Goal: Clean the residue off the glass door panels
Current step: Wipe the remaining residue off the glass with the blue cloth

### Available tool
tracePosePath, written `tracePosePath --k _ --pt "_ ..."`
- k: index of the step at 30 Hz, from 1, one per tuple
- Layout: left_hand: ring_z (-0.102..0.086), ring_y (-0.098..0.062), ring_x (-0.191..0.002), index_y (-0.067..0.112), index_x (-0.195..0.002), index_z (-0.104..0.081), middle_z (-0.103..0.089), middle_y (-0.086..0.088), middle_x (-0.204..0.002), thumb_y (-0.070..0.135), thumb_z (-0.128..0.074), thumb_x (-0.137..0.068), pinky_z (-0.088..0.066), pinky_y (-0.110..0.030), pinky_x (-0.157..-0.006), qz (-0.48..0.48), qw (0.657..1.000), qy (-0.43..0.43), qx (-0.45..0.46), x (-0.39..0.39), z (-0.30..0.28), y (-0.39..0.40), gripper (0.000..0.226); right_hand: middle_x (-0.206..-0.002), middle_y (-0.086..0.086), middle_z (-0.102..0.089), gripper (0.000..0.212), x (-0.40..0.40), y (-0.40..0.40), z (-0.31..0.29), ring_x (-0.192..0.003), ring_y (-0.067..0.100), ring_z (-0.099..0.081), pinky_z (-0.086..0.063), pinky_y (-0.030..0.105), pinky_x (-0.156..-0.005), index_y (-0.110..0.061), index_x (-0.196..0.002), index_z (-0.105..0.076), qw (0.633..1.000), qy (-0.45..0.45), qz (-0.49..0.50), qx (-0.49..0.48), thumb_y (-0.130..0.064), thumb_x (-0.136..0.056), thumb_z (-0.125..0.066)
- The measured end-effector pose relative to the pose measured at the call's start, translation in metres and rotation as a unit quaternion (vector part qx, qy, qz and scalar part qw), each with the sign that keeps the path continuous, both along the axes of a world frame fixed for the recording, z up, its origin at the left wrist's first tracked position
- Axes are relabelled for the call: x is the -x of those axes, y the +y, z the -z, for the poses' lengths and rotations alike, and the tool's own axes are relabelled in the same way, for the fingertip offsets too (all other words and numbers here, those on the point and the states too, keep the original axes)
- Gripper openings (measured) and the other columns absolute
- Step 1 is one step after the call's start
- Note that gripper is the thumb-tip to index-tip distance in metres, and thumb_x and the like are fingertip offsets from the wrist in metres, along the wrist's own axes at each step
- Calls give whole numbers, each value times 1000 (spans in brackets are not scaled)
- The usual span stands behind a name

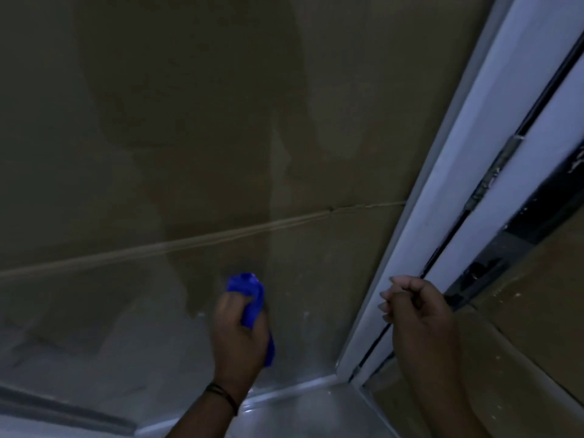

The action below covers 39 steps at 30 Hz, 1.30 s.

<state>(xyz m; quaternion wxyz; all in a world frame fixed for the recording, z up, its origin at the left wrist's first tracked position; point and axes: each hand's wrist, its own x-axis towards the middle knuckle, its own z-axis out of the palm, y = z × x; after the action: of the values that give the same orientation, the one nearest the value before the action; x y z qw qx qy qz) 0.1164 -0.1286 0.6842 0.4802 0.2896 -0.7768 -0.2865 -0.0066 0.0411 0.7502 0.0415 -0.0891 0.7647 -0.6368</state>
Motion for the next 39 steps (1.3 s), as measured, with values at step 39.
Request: tracePosePath --k 39 --pt "-60 -7 -67 16 -87 -58 -67 -5 -82 12 -67 -84 -47 -23 -65 272 878 -77 -387 66 -60 79 10 -96 -10 -63 12 -20 31 -9 -86 3 -58 -43 19 -65 -29 -100 -61 996 -87 -27 -19 -22 -90 -60"
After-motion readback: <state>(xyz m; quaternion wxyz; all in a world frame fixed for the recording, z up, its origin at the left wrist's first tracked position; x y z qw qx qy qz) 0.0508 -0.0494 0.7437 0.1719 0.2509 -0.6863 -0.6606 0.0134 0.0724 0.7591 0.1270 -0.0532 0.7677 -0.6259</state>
